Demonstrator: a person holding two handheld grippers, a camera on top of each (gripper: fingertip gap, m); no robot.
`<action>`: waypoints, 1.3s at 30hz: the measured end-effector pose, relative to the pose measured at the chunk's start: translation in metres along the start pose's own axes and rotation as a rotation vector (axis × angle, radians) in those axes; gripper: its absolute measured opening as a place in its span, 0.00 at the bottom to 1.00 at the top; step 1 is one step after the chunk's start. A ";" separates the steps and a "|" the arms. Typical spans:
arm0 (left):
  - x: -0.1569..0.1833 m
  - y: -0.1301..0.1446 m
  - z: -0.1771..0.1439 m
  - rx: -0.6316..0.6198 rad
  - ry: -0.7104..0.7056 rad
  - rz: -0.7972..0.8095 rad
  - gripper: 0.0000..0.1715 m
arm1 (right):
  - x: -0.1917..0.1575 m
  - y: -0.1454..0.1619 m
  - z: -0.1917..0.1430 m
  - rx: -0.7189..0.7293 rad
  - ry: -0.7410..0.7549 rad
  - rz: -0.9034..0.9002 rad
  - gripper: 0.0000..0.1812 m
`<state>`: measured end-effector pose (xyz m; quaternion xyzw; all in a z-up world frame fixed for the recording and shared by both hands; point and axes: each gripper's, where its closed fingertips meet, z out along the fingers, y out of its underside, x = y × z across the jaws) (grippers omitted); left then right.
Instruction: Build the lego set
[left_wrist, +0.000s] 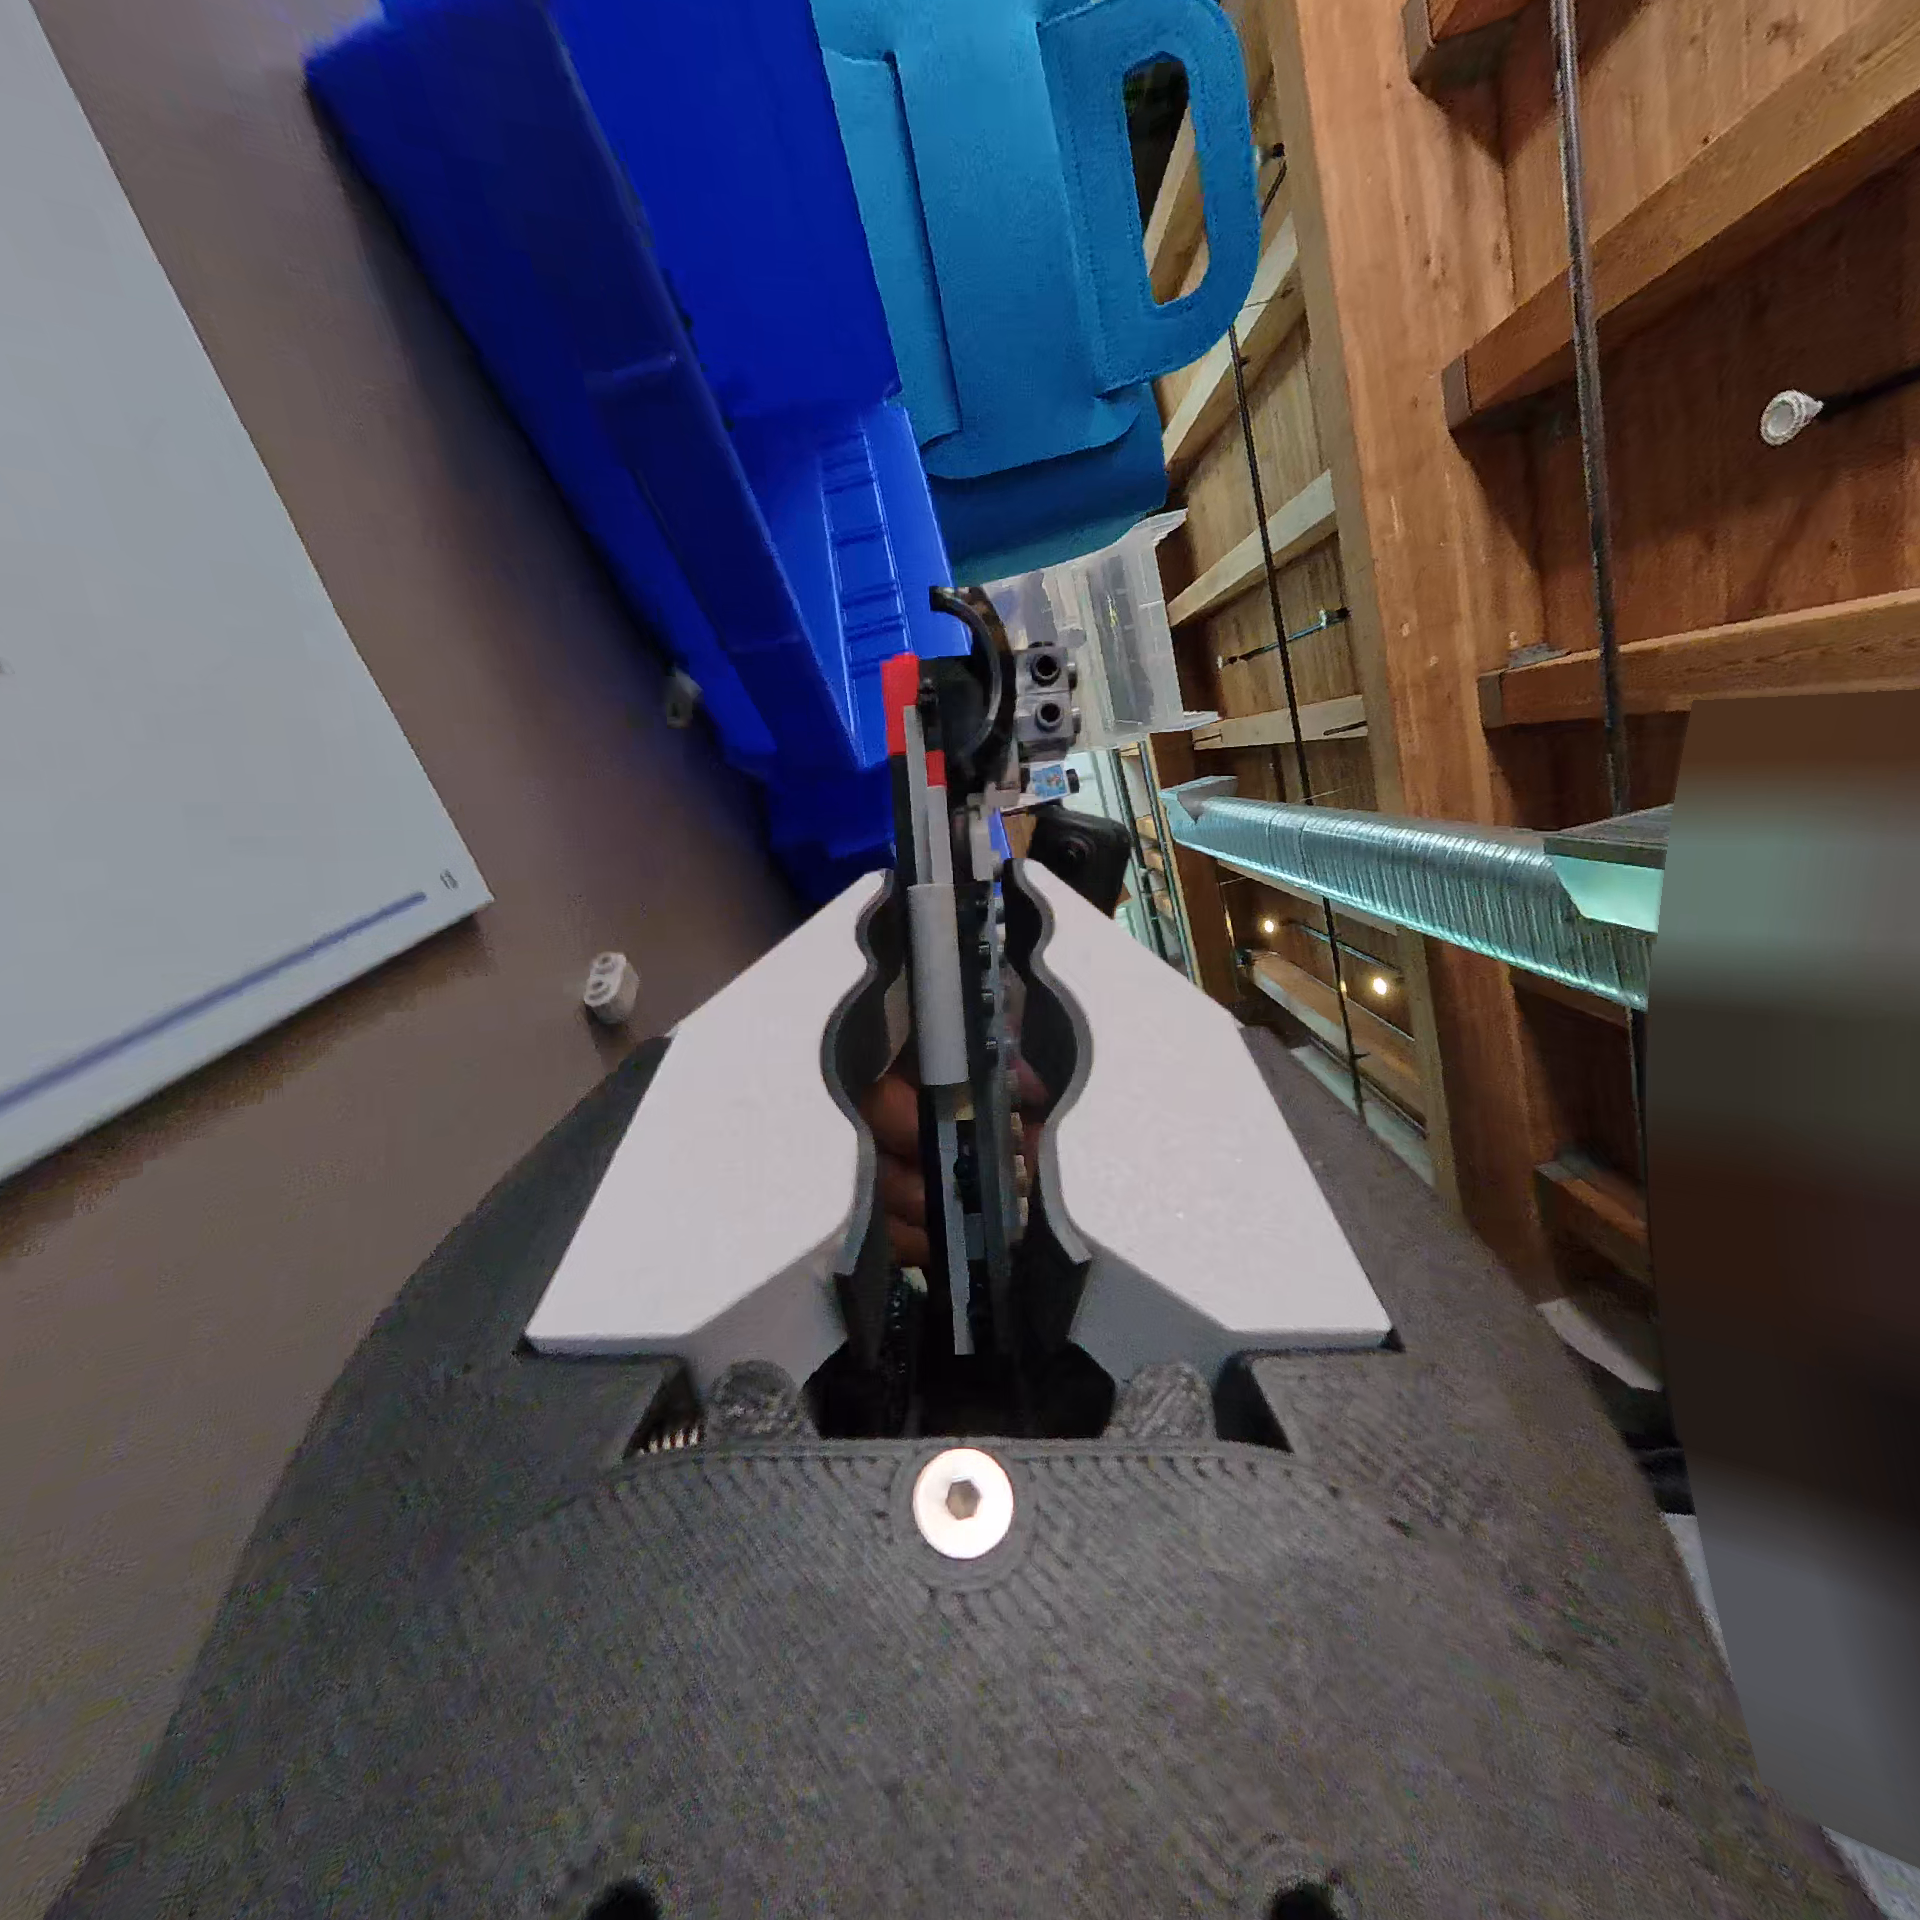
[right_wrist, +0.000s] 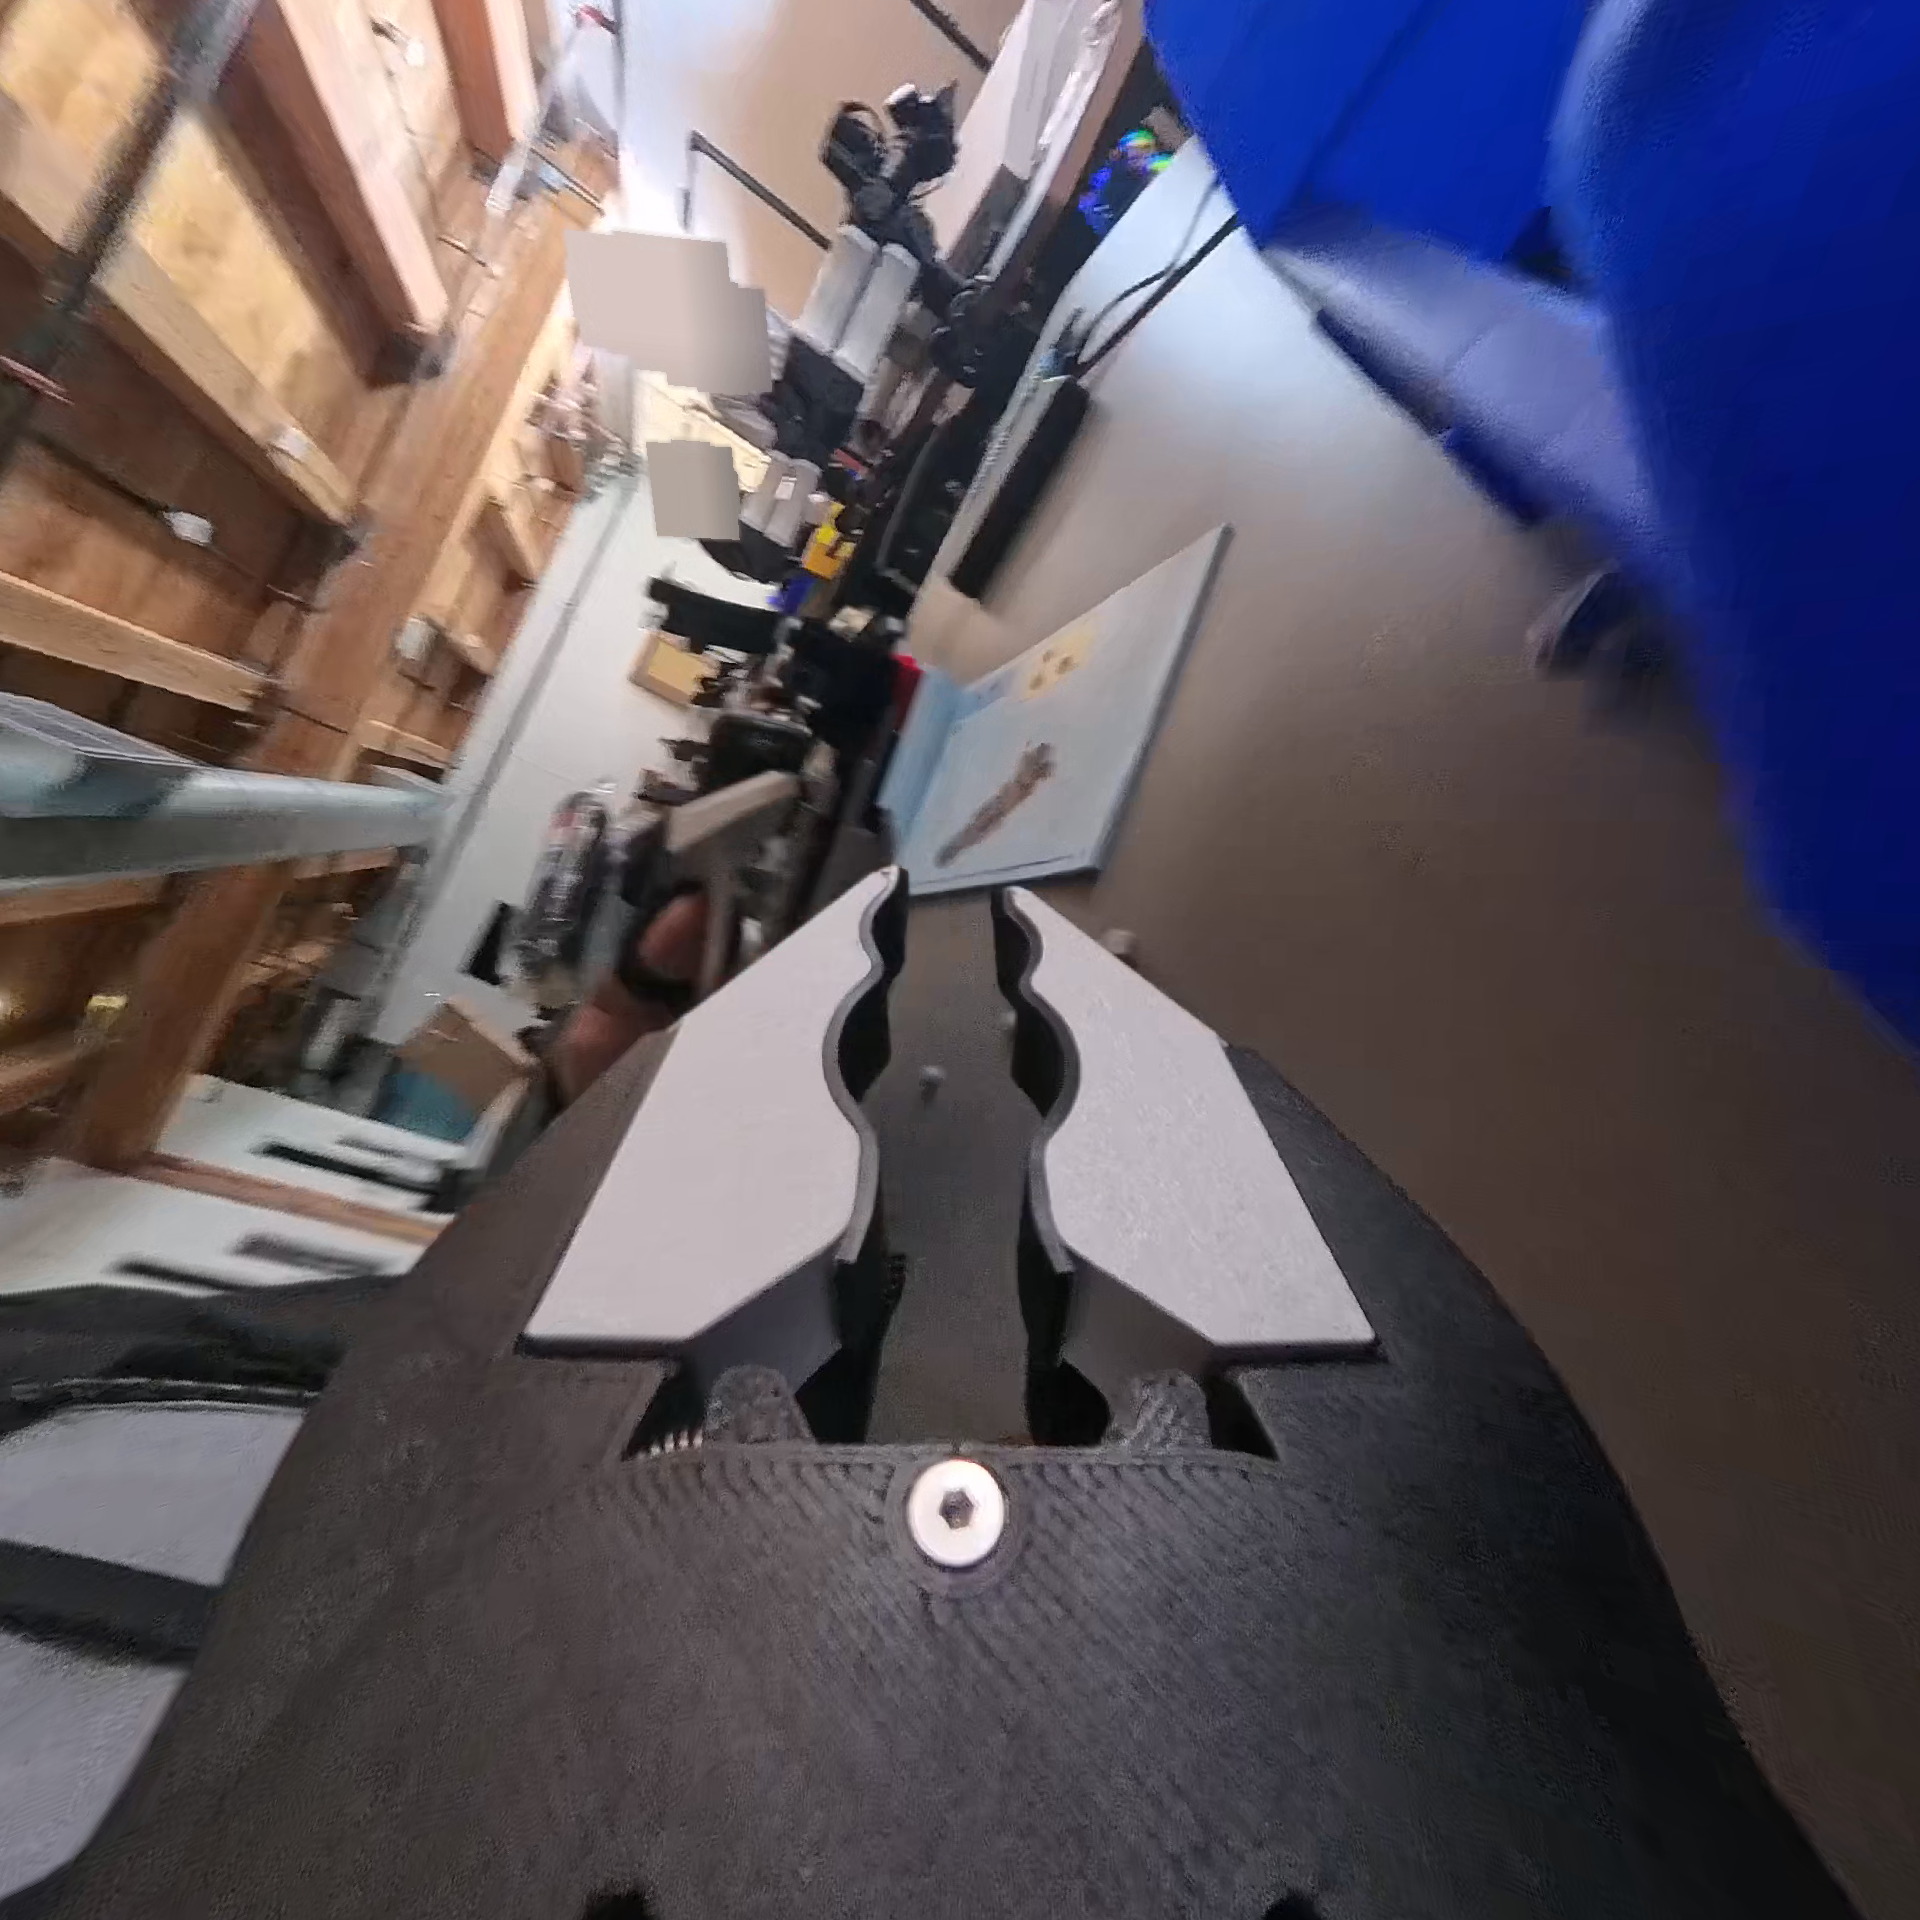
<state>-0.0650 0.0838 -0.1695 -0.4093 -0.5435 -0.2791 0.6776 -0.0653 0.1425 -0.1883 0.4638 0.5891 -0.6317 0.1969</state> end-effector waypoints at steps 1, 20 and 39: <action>0.001 -0.005 -0.002 0.001 -0.007 0.014 0.11 | 0.007 -0.002 -0.006 0.005 0.050 -0.042 0.09; -0.013 -0.039 0.006 -0.066 0.004 0.080 0.11 | 0.059 0.021 -0.014 -0.400 0.499 -0.722 0.18; -0.014 -0.046 -0.002 -0.048 0.020 0.113 0.11 | 0.021 -0.002 0.001 -0.258 0.301 -0.885 0.11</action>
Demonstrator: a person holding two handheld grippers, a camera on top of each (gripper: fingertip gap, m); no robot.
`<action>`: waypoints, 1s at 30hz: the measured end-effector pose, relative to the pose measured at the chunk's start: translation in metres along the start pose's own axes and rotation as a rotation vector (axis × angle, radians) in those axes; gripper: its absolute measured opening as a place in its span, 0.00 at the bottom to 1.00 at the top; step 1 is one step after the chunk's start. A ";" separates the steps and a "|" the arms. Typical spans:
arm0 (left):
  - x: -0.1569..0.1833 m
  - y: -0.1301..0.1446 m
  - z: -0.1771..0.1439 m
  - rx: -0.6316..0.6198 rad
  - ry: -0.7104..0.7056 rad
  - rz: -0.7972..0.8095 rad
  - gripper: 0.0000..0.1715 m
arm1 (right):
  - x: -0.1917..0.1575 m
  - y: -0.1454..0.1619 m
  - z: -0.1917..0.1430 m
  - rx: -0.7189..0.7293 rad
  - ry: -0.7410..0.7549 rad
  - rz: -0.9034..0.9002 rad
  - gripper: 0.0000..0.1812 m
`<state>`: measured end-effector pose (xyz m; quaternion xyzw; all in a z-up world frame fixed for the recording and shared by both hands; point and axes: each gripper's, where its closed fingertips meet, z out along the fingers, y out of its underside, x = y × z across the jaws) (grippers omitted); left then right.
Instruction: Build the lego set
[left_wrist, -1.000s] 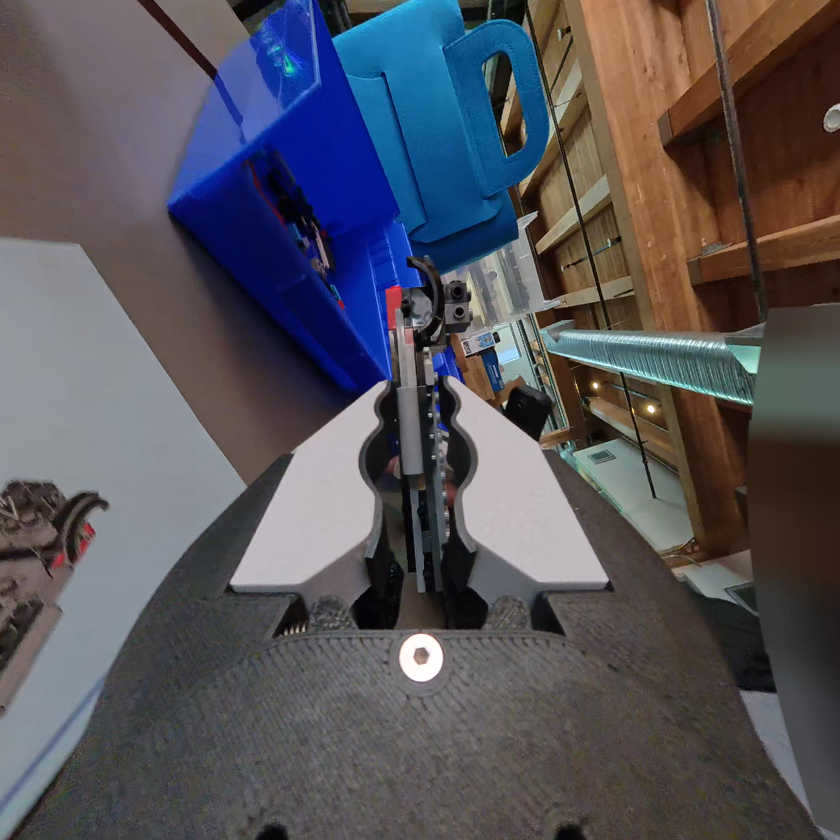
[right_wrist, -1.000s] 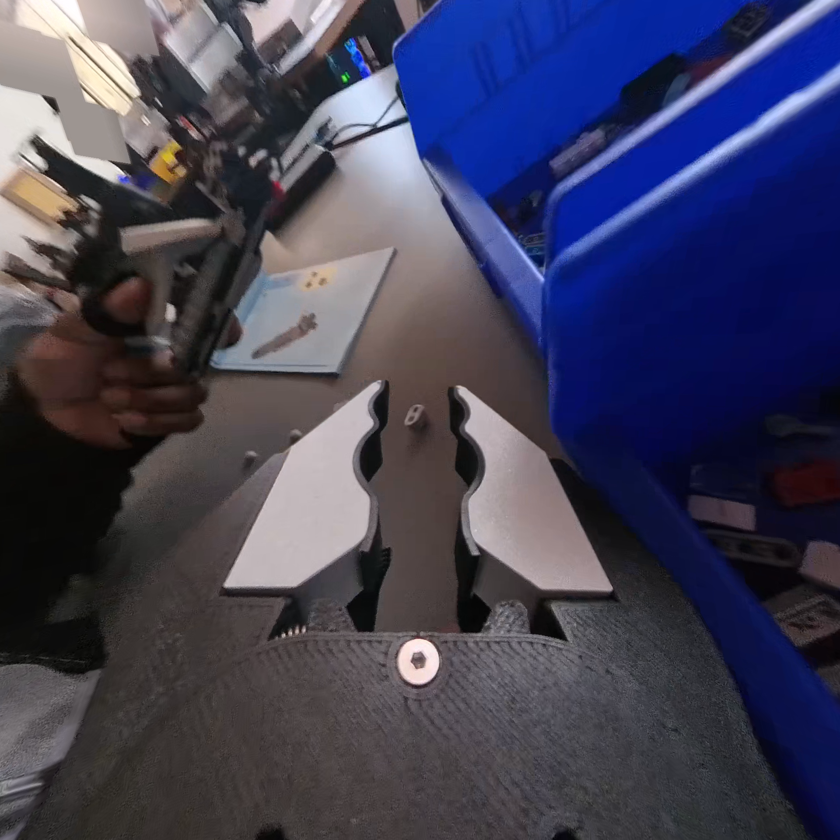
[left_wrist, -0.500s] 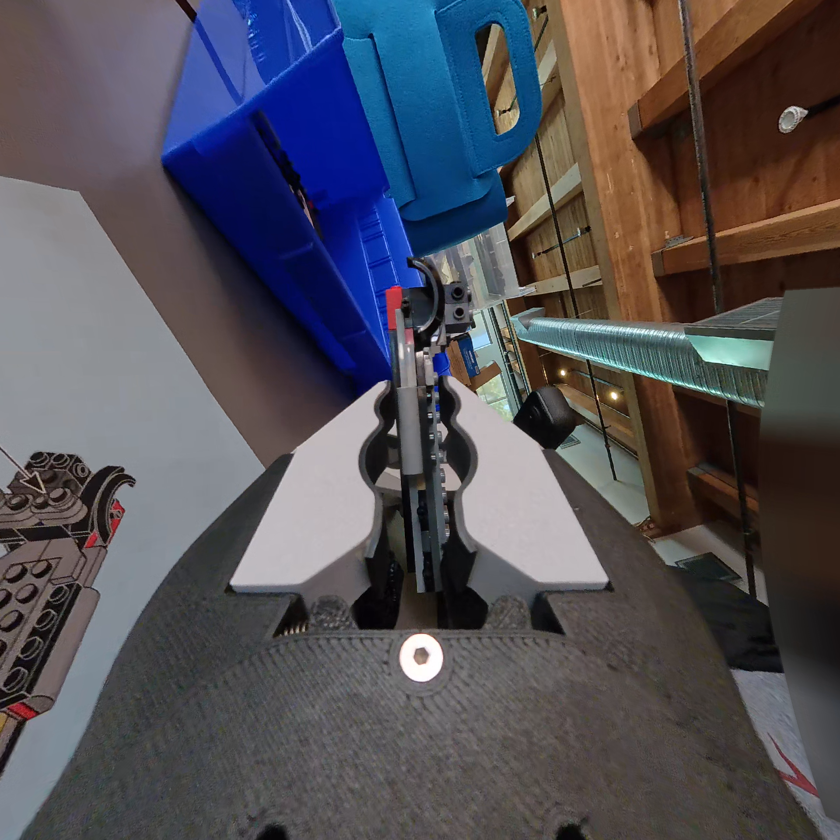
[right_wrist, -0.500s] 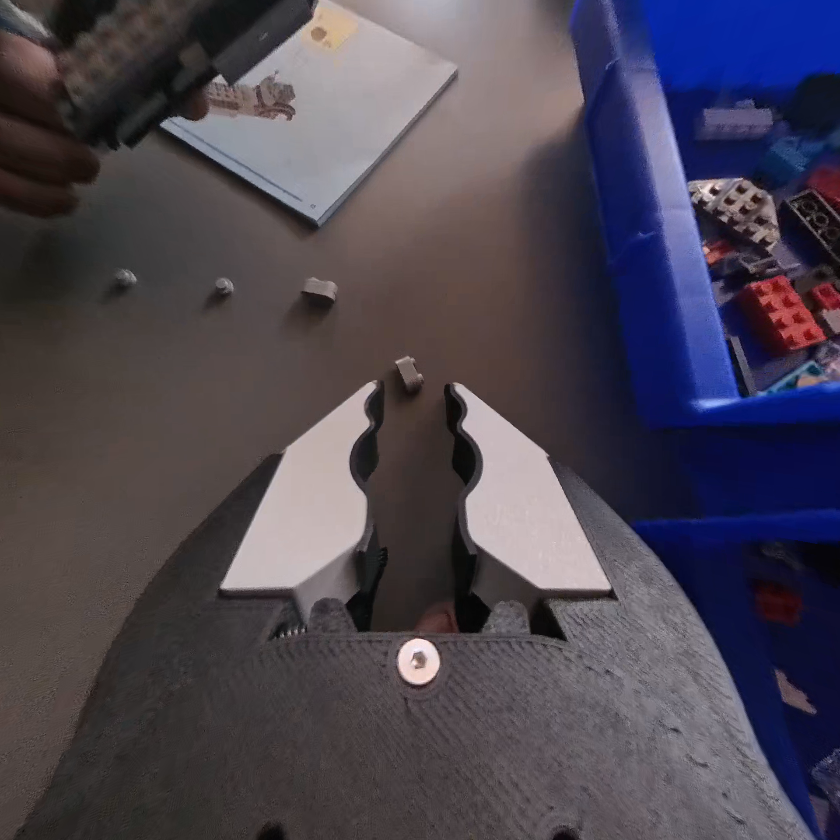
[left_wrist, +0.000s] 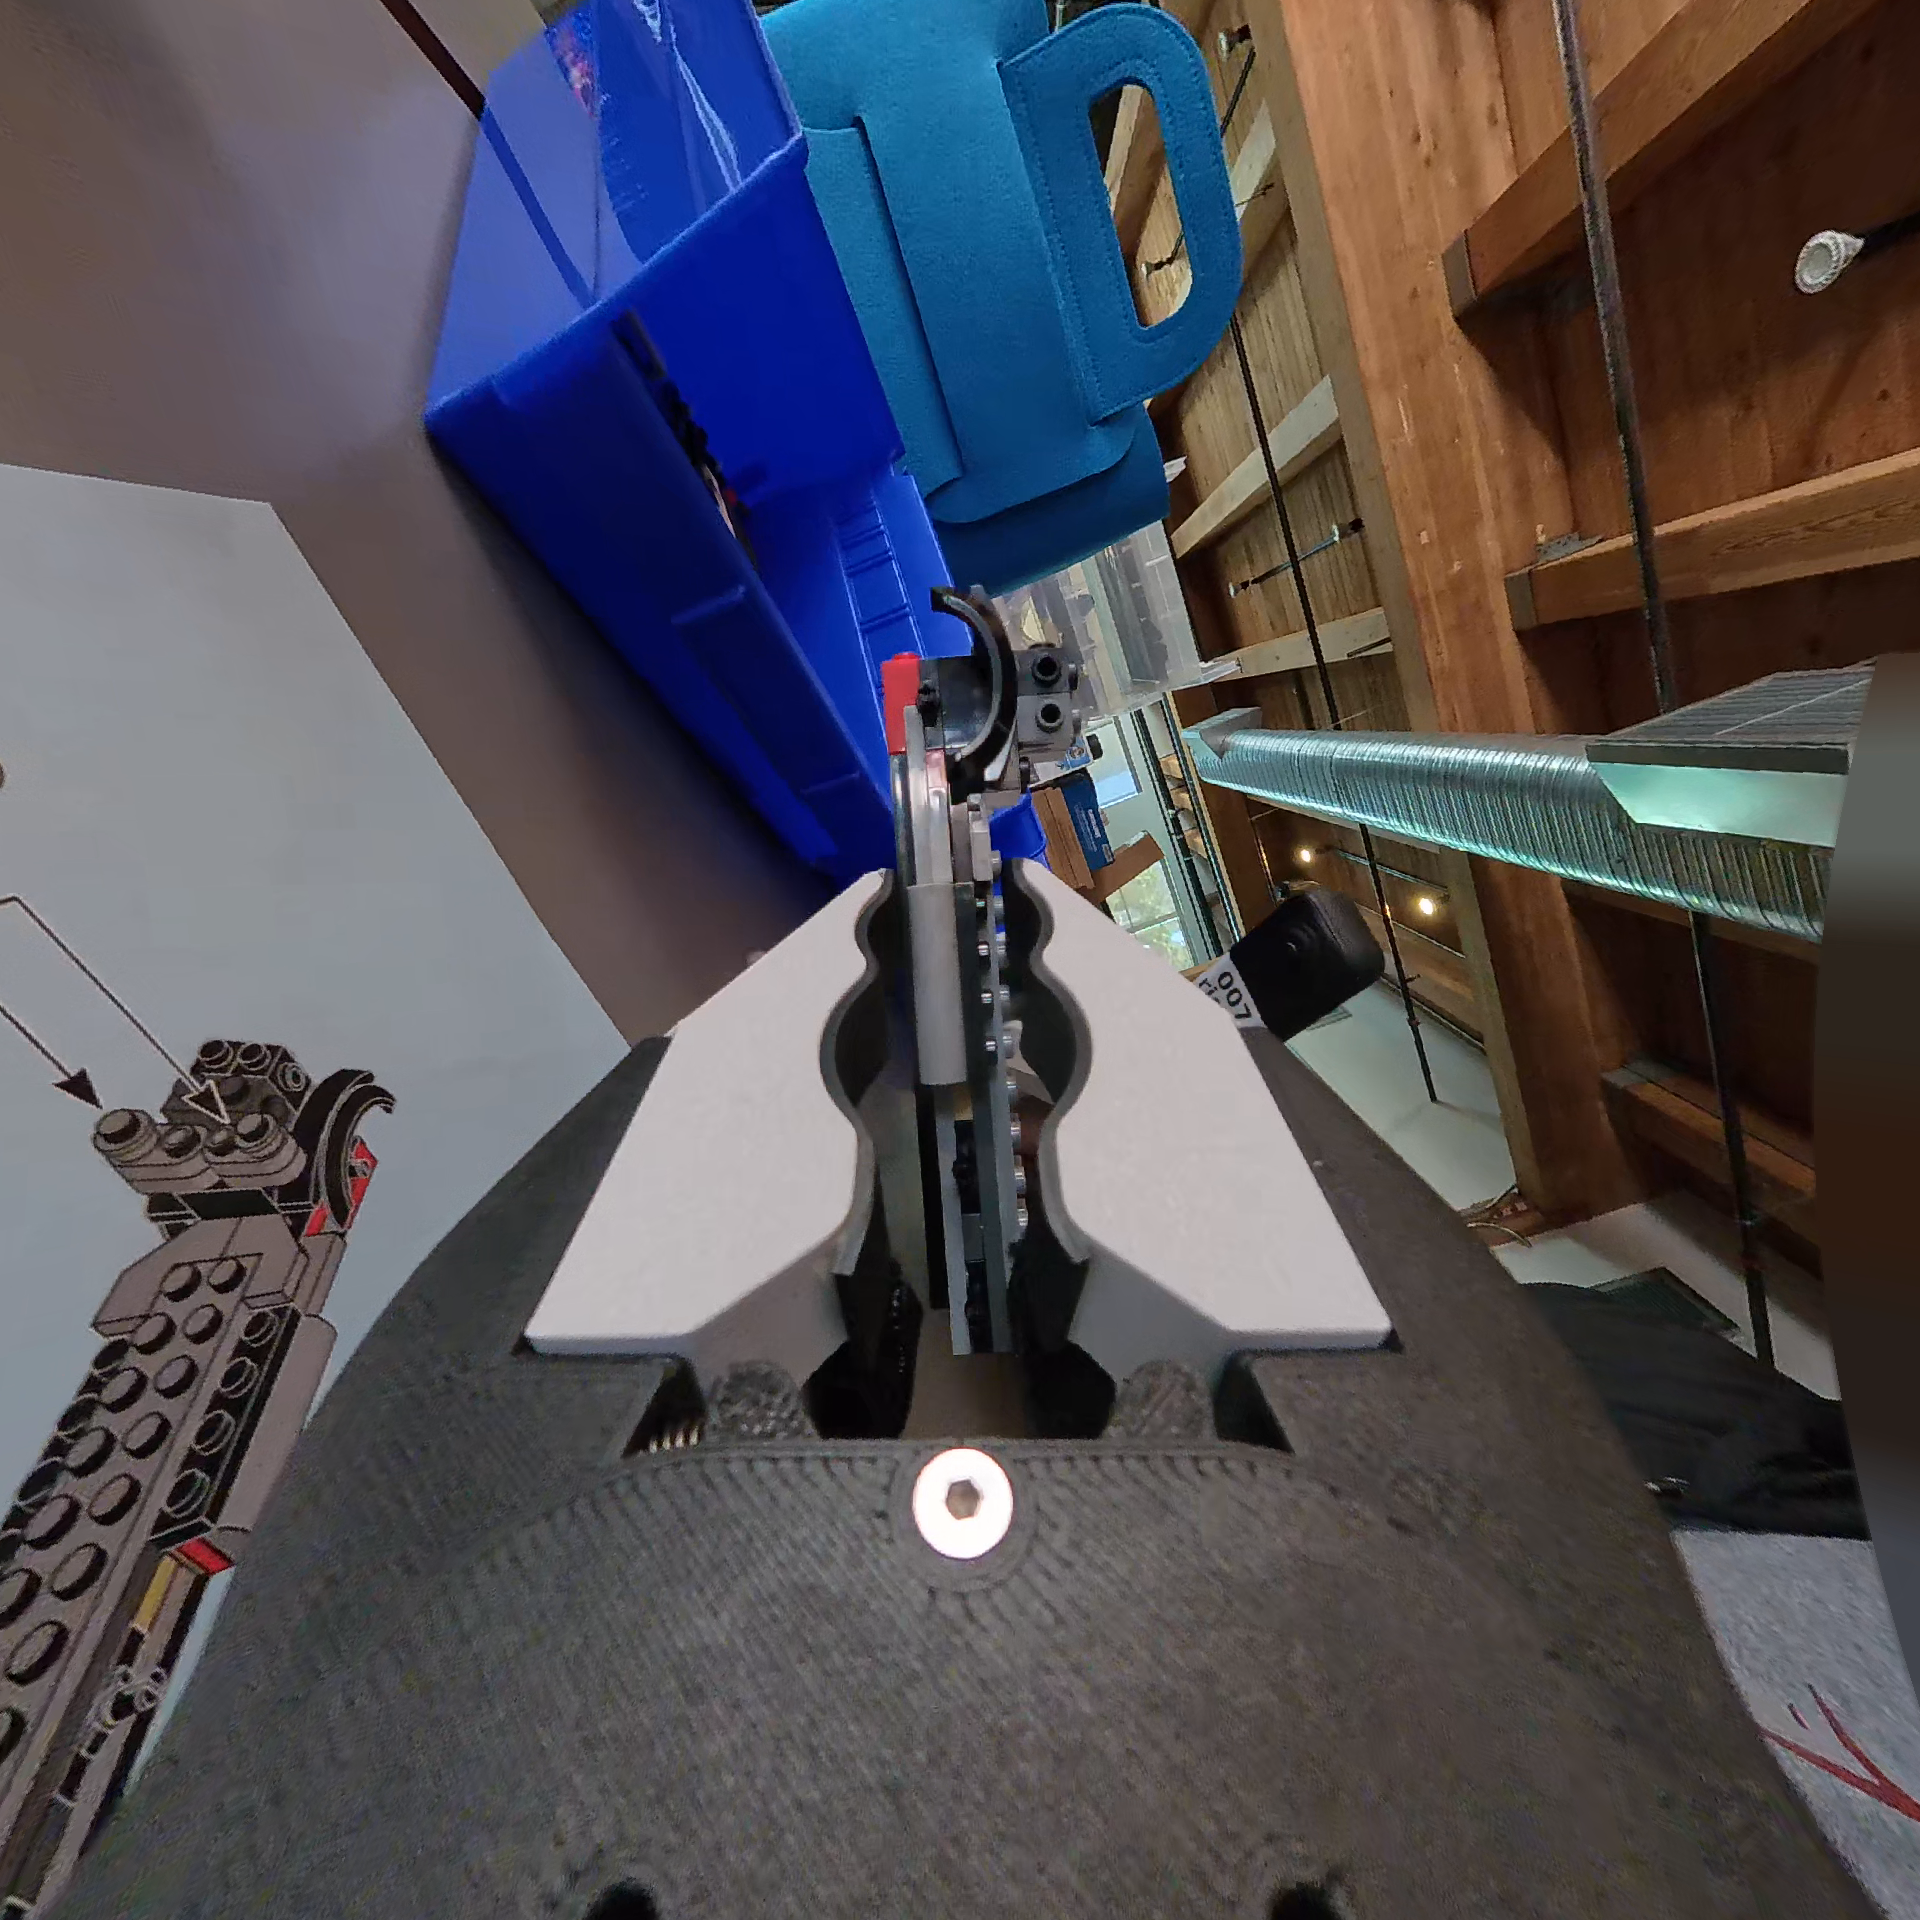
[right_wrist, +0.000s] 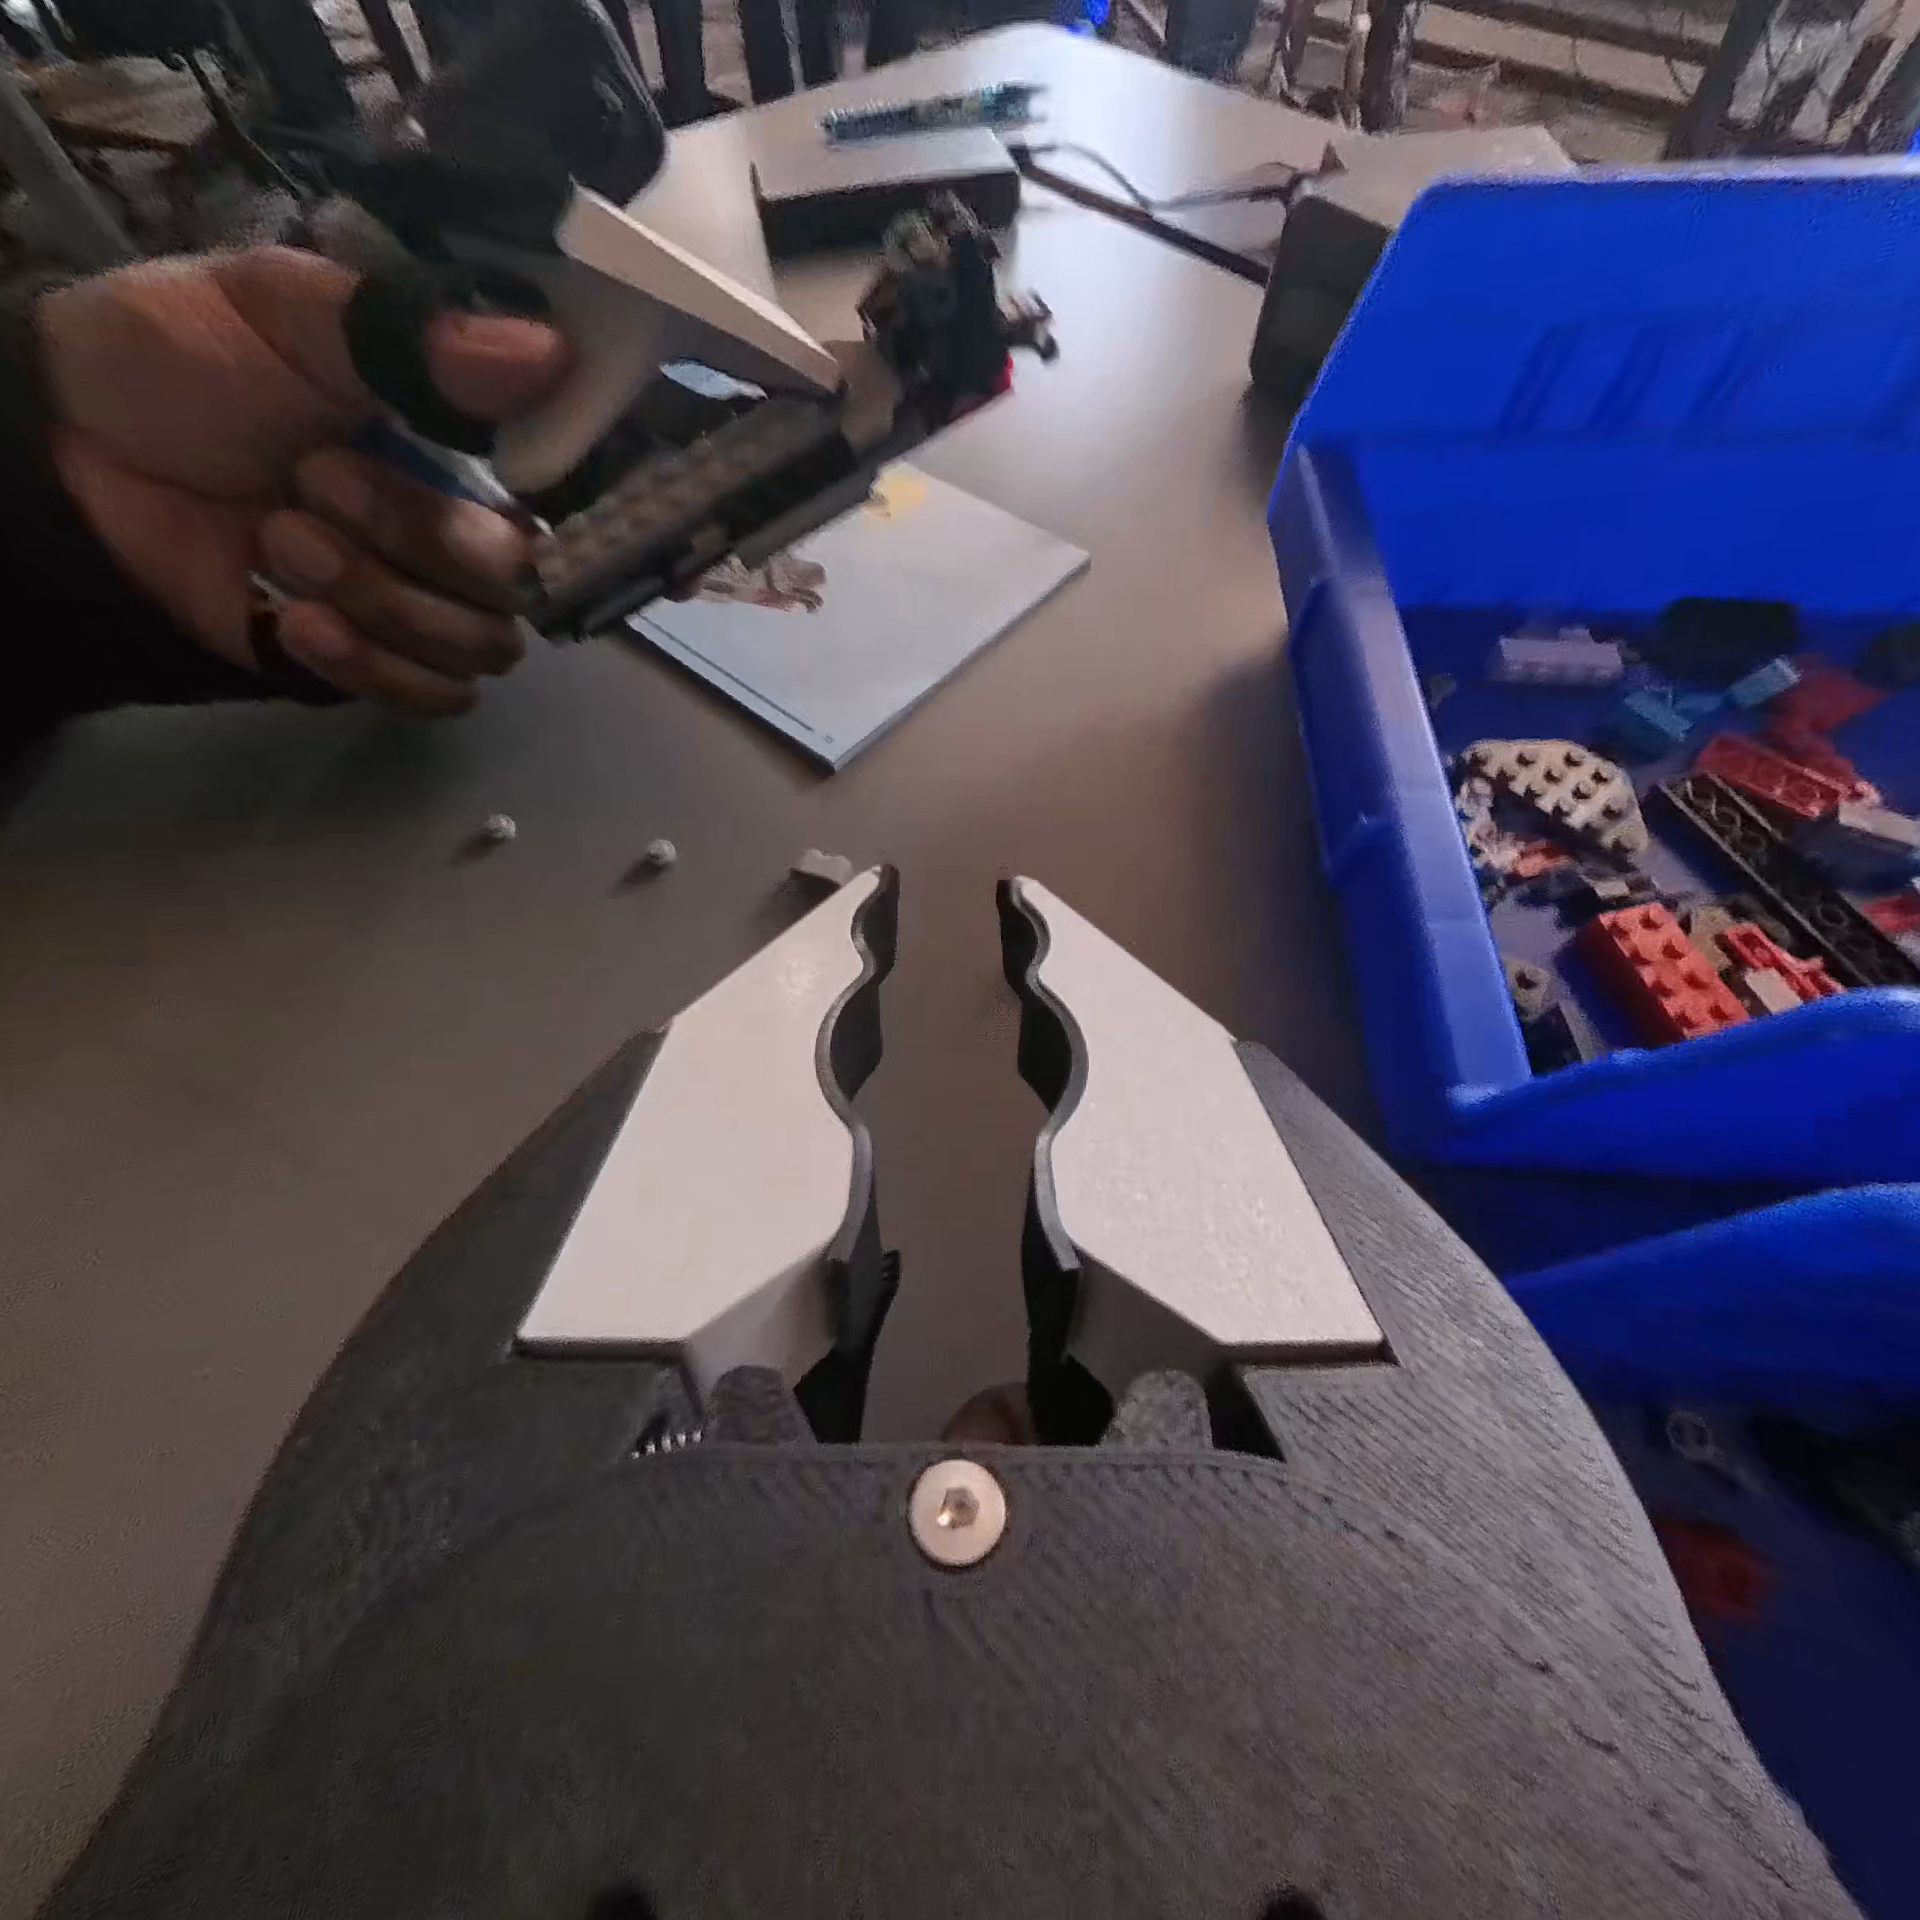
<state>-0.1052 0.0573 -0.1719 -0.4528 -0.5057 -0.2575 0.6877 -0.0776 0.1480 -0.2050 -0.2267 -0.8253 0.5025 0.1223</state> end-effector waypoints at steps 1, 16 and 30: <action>0.000 0.000 0.000 -0.001 -0.002 0.003 0.11 | 0.004 0.005 0.000 -0.024 0.014 0.006 0.11; -0.005 0.000 -0.001 -0.001 -0.018 0.007 0.11 | 0.032 0.026 0.037 -0.223 0.154 0.060 0.11; 0.003 -0.007 -0.003 0.016 0.015 -0.007 0.11 | 0.003 -0.017 0.032 0.063 0.042 -0.232 0.11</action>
